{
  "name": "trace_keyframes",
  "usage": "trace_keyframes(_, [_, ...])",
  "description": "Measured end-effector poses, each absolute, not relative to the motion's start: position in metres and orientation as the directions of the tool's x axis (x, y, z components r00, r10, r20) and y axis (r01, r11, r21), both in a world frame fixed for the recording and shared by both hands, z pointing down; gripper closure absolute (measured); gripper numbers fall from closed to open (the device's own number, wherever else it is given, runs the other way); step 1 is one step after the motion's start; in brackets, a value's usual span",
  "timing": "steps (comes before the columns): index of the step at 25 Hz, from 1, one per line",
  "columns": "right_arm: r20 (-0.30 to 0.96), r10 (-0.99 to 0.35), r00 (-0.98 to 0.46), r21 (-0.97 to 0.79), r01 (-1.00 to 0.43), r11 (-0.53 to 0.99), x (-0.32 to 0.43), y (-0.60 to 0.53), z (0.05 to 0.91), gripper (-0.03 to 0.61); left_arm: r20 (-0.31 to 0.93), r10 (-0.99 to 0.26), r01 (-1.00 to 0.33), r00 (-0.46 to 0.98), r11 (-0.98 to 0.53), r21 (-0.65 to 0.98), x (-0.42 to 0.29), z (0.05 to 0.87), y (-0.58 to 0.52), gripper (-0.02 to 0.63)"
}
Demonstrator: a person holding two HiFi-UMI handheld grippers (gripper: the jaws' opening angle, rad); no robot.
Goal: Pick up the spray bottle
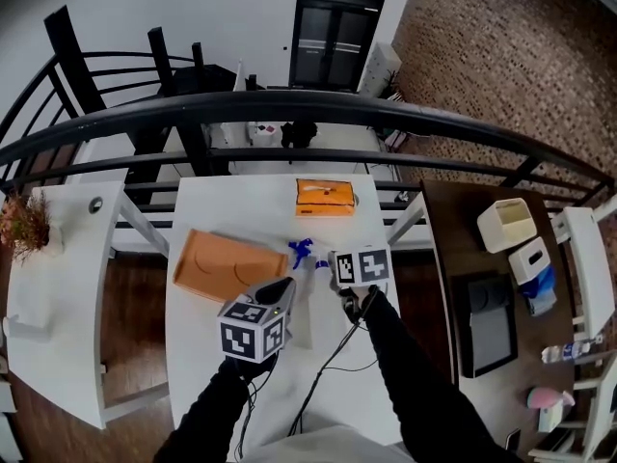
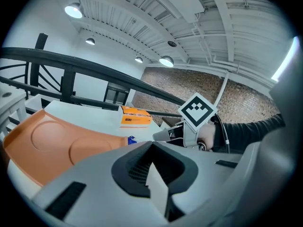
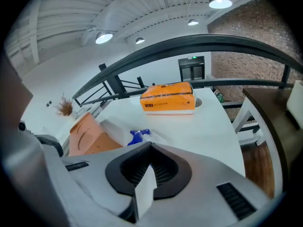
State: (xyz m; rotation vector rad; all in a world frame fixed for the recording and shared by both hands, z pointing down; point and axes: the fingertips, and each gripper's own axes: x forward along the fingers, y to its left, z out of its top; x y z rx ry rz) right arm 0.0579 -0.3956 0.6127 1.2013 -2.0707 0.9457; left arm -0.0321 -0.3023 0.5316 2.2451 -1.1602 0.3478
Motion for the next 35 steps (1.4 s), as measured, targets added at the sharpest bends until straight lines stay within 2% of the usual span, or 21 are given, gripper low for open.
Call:
trace_keyframes(4, [0.774, -0.446, -0.450, -0.318, -0.885, 0.340, 0.057, -0.391, 0.626, 0.578, 0.474, -0.651, -0.805, 0.593, -0.461, 0.374, -0.022, 0.534, -0.292, 0.597])
trace_keyframes(5, [0.788, -0.426, -0.444, -0.320, -0.887, 0.332, 0.056, -0.390, 0.629, 0.520, 0.476, -0.651, -0.806, 0.591, -0.460, 0.372, -0.021, 0.535, -0.290, 0.597])
trace_keyframes(6, [0.802, -0.405, -0.439, -0.322, -0.889, 0.326, 0.054, -0.390, 0.633, 0.422, 0.478, -0.653, -0.809, 0.587, -0.456, 0.371, -0.022, 0.536, -0.287, 0.597])
trace_keyframes(7, [0.815, -0.388, -0.431, -0.320, -0.892, 0.319, 0.053, -0.391, 0.635, 0.368, 0.480, -0.656, -0.813, 0.582, -0.449, 0.372, -0.023, 0.537, -0.284, 0.597])
trace_keyframes(9, [0.846, -0.354, -0.398, -0.304, -0.906, 0.293, 0.051, -0.391, 0.645, 0.342, 0.484, -0.664, -0.820, 0.571, -0.434, 0.373, -0.029, 0.539, -0.281, 0.597])
trace_keyframes(12, [0.887, -0.267, -0.376, -0.312, -0.916, 0.252, 0.042, -0.380, 0.667, 0.341, 0.481, -0.676, -0.828, 0.559, -0.417, 0.376, -0.037, 0.538, -0.276, 0.597])
trace_keyframes(13, [0.885, -0.248, -0.393, -0.336, -0.910, 0.243, 0.037, -0.378, 0.670, 0.360, 0.479, -0.681, -0.830, 0.555, -0.412, 0.377, -0.040, 0.536, -0.275, 0.597])
trace_keyframes(14, [0.879, -0.239, -0.413, -0.359, -0.902, 0.238, 0.031, -0.377, 0.671, 0.387, 0.477, -0.685, -0.833, 0.550, -0.406, 0.376, -0.043, 0.535, -0.273, 0.597])
trace_keyframes(17, [0.855, -0.241, -0.460, -0.405, -0.881, 0.244, 0.021, -0.374, 0.667, 0.401, 0.478, -0.697, -0.842, 0.534, -0.390, 0.372, -0.055, 0.533, -0.268, 0.597])
trace_keyframes(24, [0.691, -0.457, -0.561, -0.444, -0.827, 0.344, 0.036, -0.359, 0.602, 0.405, 0.466, -0.710, -0.845, 0.528, -0.382, 0.375, -0.063, 0.523, -0.253, 0.597])
trace_keyframes(30, [0.411, -0.692, -0.594, -0.402, -0.799, 0.447, 0.074, -0.307, 0.505, 0.407, 0.432, -0.709, -0.827, 0.557, -0.427, 0.366, -0.041, 0.499, -0.223, 0.597])
trace_keyframes(35, [0.223, -0.770, -0.598, -0.301, -0.793, 0.529, 0.095, -0.238, 0.429, 0.406, 0.368, -0.732, -0.816, 0.573, -0.465, 0.345, -0.017, 0.460, -0.178, 0.597])
